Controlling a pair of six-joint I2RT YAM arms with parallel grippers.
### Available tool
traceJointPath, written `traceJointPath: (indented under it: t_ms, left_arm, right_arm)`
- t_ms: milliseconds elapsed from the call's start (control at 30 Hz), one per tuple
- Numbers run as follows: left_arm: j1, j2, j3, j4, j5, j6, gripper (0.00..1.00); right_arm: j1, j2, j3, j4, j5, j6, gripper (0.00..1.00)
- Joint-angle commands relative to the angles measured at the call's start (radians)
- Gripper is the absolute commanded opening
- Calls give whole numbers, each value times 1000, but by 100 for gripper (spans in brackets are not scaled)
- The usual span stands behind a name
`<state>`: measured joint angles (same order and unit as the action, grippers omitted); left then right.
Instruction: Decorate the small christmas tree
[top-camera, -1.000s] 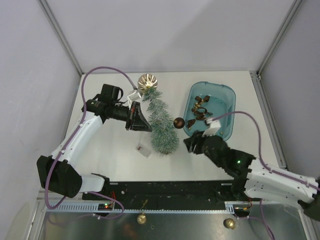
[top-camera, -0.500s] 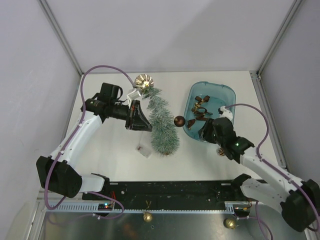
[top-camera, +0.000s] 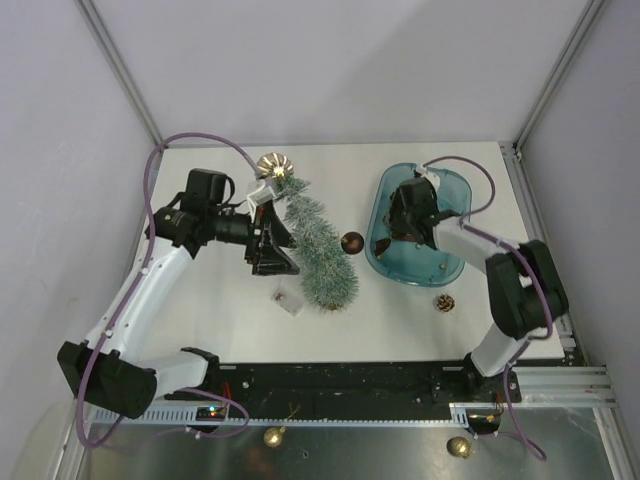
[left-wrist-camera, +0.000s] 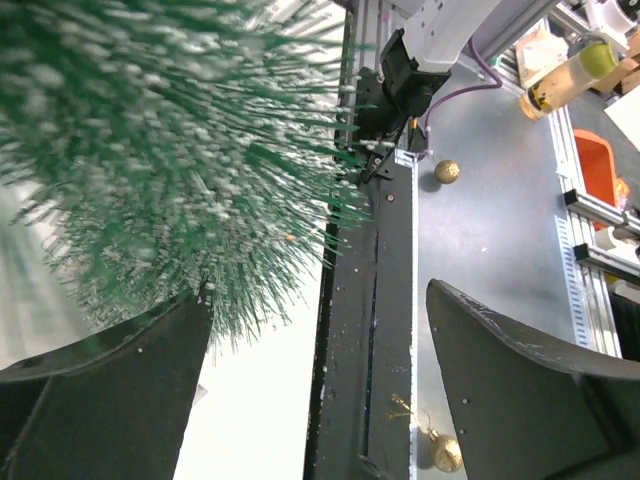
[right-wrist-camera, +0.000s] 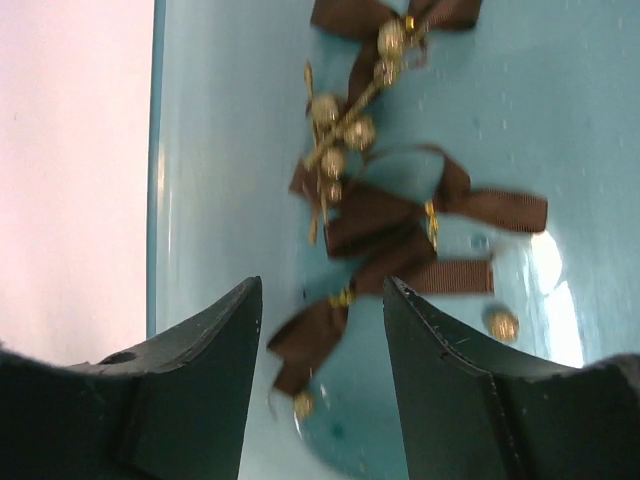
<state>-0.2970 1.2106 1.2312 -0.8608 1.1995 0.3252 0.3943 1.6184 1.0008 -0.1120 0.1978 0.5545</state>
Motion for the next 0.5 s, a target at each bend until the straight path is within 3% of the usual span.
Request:
traceJointPath:
  t_ms: [0, 300, 467]
  left_arm:
    - [-4, -57, -11, 6, -48, -15, 96]
    - [-5, -101, -39, 1, -62, -22, 100]
    - [-5, -108, -33, -5, -62, -21, 99]
  right_arm:
    - [-22, 144, 153, 51, 80, -52, 57]
    - [-72, 377, 324, -20, 126, -49, 56]
    - [-83, 403, 355, -37, 107, -36, 44]
